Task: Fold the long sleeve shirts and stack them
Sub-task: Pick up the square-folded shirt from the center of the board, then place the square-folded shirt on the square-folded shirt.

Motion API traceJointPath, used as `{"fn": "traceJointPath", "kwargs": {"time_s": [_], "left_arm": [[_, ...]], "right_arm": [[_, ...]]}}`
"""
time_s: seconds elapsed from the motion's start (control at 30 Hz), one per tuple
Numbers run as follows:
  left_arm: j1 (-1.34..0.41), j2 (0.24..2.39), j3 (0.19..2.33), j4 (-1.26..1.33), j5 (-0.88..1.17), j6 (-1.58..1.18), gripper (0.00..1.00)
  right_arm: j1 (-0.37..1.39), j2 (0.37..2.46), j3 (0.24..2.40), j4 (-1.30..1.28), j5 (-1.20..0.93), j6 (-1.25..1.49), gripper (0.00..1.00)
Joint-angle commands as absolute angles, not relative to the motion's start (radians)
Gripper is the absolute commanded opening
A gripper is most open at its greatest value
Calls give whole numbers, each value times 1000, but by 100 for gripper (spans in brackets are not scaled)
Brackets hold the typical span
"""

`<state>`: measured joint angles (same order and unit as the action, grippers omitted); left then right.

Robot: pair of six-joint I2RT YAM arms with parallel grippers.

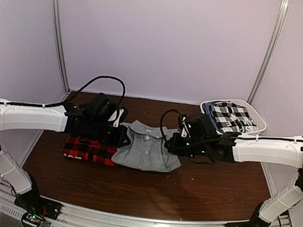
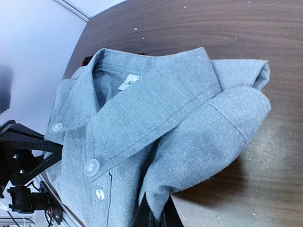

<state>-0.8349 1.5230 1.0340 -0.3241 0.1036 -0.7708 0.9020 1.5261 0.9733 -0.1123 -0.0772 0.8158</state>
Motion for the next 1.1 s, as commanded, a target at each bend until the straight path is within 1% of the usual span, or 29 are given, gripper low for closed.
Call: {"fn": "traceJointPath", "kwargs": {"time_s": [0.0,0.3,0.63,0.87,1.07], "left_arm": [[-736,1424,1003,-355,89,-710,0],[-491,1296,951,-442,94,-614,0],[-266,1292,886,-452,99,-549,0],[-181,1353,882,-418,125,-530,0],[-152,1416,865,-398,130,-526,0]], "right_arm": [[934,1613,1101,-65,-63,802,0],[988,1883,1399,-3,-111,810,0],[1011,2149,1675,85,-183,844,0],[1011,2265,1777,128,-235,868,0],[998,2306,1784,130,-260,877,0]]}}
